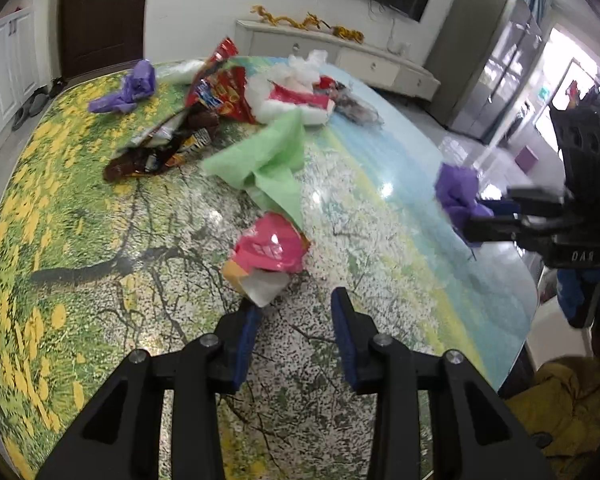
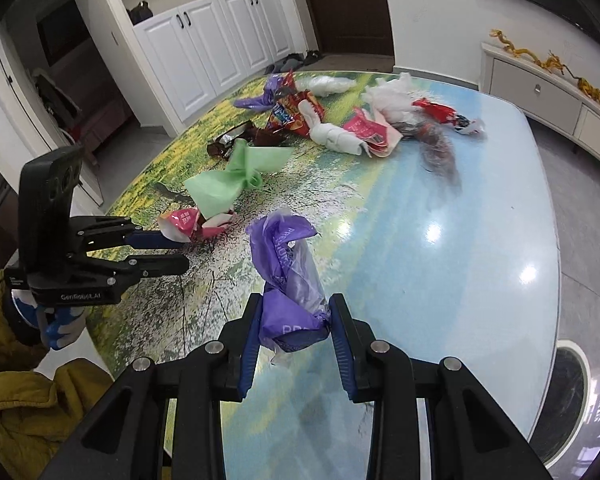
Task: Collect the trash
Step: 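Carry the pink bag and the purple bag with both tools over the trash bin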
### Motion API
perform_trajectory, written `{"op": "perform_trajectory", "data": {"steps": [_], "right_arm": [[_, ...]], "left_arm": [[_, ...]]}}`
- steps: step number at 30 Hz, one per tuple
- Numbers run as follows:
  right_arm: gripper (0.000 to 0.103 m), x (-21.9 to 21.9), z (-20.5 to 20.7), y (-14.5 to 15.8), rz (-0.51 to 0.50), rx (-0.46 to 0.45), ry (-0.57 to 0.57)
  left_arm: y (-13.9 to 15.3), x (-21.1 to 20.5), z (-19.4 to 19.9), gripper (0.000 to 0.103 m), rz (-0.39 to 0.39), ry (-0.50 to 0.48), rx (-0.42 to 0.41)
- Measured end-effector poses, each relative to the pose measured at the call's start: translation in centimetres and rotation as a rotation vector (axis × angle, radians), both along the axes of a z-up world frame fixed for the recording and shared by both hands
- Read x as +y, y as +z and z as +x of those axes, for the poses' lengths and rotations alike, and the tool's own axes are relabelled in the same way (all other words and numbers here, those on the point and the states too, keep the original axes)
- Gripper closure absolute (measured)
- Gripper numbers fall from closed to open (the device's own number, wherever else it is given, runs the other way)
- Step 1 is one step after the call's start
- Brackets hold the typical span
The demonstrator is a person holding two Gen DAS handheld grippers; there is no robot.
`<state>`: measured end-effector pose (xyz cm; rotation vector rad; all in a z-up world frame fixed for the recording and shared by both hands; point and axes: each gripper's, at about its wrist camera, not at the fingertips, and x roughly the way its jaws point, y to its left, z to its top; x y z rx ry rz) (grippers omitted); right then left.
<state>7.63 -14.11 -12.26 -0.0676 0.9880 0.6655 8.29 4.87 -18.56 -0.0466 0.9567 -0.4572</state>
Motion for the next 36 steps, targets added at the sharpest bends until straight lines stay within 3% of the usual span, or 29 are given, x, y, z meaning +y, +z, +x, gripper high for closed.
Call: {"op": "perform_trajectory", "data": {"steps": [1, 3, 5, 7, 11, 14, 16, 18, 21, 24, 28, 36], "right_arm": [[0.072, -0.5, -0.2, 0.1, 0.01, -0.002, -0.008], [0.072, -1.4, -0.6, 0.2, 0.026, -0.008, -0.025], [0.072, -2.2, -0.8, 0.3, 0.033, -0.013, -0.041], [0.072, -3.2, -1.2, 0.3, 0.048, -0.014, -0.062], [0.072, -4.8, -1.2, -0.1, 0.063, -0.003, -0.101], [0.072, -5.7, -1.3, -0.3, 0.073, 0.004, -0.13], [0.072, -6.2, -1.3, -0.3, 0.081, 0.003, -0.144], [0.072, -6.5, -1.4, -0.3, 0.084, 0.002, -0.154], [0.072, -7.1, -1.3, -0.3, 0.092, 0.002, -0.17], [0.072, -7.6, -1.2, -0.3, 0.105, 0.0, -0.179], [0.072, -8.2, -1.1, -0.5, 0.122, -0.002, -0.194], [0.072, -10.8, -1.6, -0.2, 0.147, -0.021, -0.25]], "left_arm": [[0.1, 0.2, 0.2, 0.067, -0.009, 0.012, 0.004], [0.3, 0.5, 0.4, 0.053, 0.003, 0.039, -0.003], [0.4, 0.9, 0.7, 0.046, 0.016, 0.069, -0.016], [0.6, 1.1, 1.1, 0.046, 0.001, 0.074, -0.023], [0.4, 0.5, 2.4, 0.046, 0.056, 0.079, -0.042], [-0.1, -0.4, 2.9, 0.048, 0.078, 0.05, -0.041], [-0.4, -1.3, 2.8, 0.064, 0.11, 0.02, -0.046], [-0.5, -1.9, 2.8, 0.071, 0.128, 0.002, -0.052], [-0.3, -2.1, 3.2, 0.072, 0.093, -0.001, -0.016], [1.0, -1.8, 4.0, 0.072, 0.005, 0.008, 0.011], [3.1, -1.0, 5.3, 0.073, -0.185, 0.039, 0.05], [3.9, -5.9, 3.0, 0.073, -0.159, -0.103, 0.048]]}}
